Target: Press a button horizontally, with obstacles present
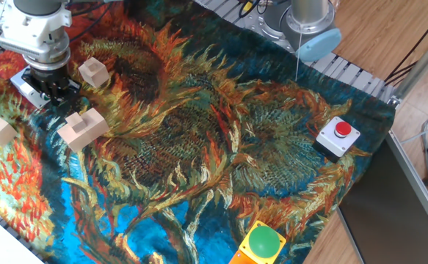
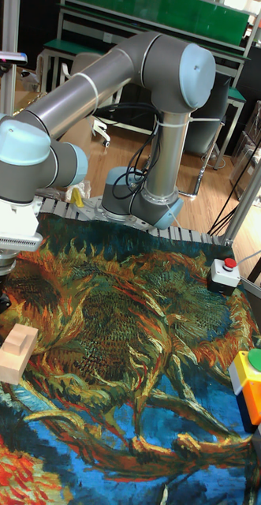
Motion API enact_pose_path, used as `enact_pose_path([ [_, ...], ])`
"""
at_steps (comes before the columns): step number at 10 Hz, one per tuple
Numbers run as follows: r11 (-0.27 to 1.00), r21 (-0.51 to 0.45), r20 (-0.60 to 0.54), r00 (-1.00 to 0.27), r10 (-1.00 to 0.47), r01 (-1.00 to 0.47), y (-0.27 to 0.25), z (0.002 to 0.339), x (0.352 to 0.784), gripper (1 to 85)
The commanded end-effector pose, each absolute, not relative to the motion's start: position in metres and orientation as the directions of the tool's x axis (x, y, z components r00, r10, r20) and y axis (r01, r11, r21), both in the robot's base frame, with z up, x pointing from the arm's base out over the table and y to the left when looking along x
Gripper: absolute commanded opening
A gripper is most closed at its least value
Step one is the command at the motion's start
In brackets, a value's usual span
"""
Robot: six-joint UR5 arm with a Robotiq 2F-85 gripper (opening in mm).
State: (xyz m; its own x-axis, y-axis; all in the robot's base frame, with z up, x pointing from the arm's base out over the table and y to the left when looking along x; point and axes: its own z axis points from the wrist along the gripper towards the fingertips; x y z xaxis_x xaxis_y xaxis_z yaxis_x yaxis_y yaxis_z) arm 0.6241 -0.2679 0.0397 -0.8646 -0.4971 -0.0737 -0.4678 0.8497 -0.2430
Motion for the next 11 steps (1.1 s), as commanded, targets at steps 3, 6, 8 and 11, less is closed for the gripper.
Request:
enact_pose_path([
  [3,0.827,-0.291,-0.048,-0.856,-0.516,-0.482,-0.293,0.035,0.624,12.0],
  [6,0.839,-0.264,-0.049,-0.862,-0.505,-0.477,-0.288,0.032,0.620,12.3],
  [8,0.846,-0.250,-0.057,-0.865,-0.499,-0.471,-0.284,0.032,0.619,12.0],
  [11,0.839,-0.262,-0.058,-0.860,-0.507,-0.477,-0.286,0.032,0.622,11.3],
])
